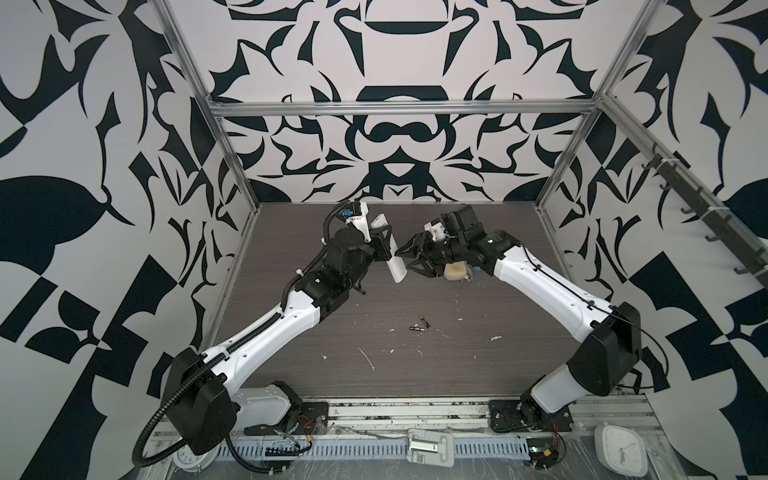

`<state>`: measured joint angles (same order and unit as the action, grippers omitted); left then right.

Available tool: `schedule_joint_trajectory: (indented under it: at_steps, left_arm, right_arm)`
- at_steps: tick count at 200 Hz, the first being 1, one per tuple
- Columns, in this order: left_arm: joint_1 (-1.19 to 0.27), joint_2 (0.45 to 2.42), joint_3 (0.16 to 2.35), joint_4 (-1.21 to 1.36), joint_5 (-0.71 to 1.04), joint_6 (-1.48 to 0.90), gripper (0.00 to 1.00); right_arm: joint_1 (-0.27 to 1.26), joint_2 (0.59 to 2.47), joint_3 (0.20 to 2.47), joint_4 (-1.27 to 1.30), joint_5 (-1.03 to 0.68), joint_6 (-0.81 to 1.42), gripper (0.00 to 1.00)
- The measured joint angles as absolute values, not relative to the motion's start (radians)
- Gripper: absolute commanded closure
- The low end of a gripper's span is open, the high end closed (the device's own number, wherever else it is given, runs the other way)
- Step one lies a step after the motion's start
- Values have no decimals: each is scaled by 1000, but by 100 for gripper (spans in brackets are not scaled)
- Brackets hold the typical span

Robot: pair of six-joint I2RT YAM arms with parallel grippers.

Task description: Load the batteries into the remote control

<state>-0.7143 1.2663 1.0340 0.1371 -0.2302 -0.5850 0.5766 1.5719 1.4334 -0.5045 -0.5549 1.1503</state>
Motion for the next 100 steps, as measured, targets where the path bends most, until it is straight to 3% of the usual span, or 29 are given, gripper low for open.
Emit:
schedule_joint_trajectory:
  at_steps: [100]
  left_arm:
    - [-733, 1242, 1063, 74, -250, -527, 100]
  right_arm:
    - [571, 1573, 1456, -568, -513, 1122, 46]
